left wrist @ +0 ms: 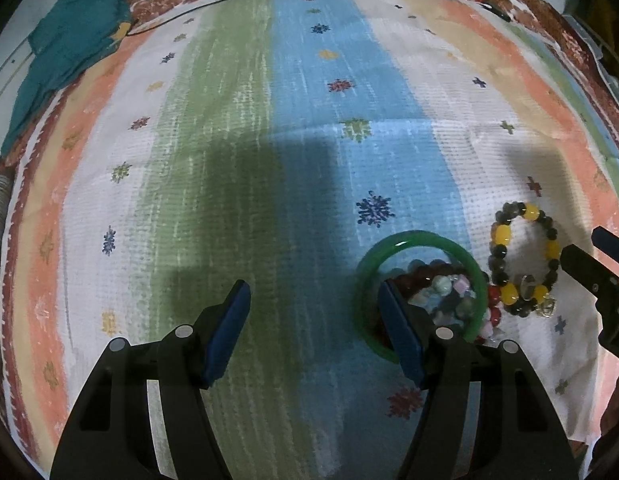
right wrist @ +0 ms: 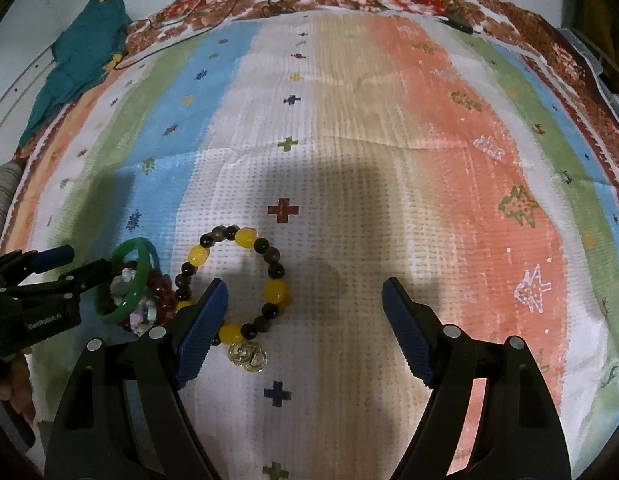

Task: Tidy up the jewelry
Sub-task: 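Grasp the green jade bangle with the left tool while the right tool grasps the yellow-and-black bead bracelet, then lift both held bracelets and carry them over the silver tin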

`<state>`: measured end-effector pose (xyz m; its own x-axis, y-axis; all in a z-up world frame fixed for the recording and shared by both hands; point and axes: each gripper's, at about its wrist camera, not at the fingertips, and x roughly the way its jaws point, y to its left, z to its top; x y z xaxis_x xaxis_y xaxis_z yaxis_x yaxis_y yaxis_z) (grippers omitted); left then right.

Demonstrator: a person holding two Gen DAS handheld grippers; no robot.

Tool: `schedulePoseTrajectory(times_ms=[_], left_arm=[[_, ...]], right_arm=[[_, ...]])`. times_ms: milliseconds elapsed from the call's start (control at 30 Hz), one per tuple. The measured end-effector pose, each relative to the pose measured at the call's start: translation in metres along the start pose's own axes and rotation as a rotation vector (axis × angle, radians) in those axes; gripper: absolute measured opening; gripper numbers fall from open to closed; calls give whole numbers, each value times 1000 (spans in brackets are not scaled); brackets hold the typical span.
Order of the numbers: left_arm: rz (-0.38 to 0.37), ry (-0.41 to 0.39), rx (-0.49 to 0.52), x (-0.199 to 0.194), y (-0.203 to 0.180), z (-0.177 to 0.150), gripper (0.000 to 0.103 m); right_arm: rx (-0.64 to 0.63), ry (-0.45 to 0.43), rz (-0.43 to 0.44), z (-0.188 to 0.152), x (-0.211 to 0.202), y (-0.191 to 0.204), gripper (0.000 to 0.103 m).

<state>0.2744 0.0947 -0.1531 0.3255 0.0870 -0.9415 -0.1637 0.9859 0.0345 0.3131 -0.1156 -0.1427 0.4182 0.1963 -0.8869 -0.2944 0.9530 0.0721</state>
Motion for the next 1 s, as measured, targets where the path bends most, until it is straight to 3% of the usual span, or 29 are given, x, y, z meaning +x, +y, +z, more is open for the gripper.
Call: schedulePoseTrajectory(times_ms=[133, 267, 400, 533, 600, 667, 1000], left_arm=[[-6, 15, -11, 8, 6, 0, 68], [26, 8, 40, 12, -1, -2, 68], [16, -6, 23, 10, 2, -4, 53], [10, -14, 17, 10, 4, -5, 39], [11, -18, 14, 9, 7, -6, 23], [15, -14, 5, 10, 10, -5, 8], [-39, -48, -72, -16, 16, -2, 7]], right_arm=[[5, 12, 3, 1, 8, 2, 79], [9, 27, 2, 0, 17, 2, 78], [-8, 24, -30, -3, 24, 4, 69], [-24, 13, -31, -4, 22, 2, 44], [-25, 13, -21, -4, 22, 1, 33], [-30, 11, -17, -5, 21, 1, 12], [-28, -32, 9, -7, 2, 8, 12]])
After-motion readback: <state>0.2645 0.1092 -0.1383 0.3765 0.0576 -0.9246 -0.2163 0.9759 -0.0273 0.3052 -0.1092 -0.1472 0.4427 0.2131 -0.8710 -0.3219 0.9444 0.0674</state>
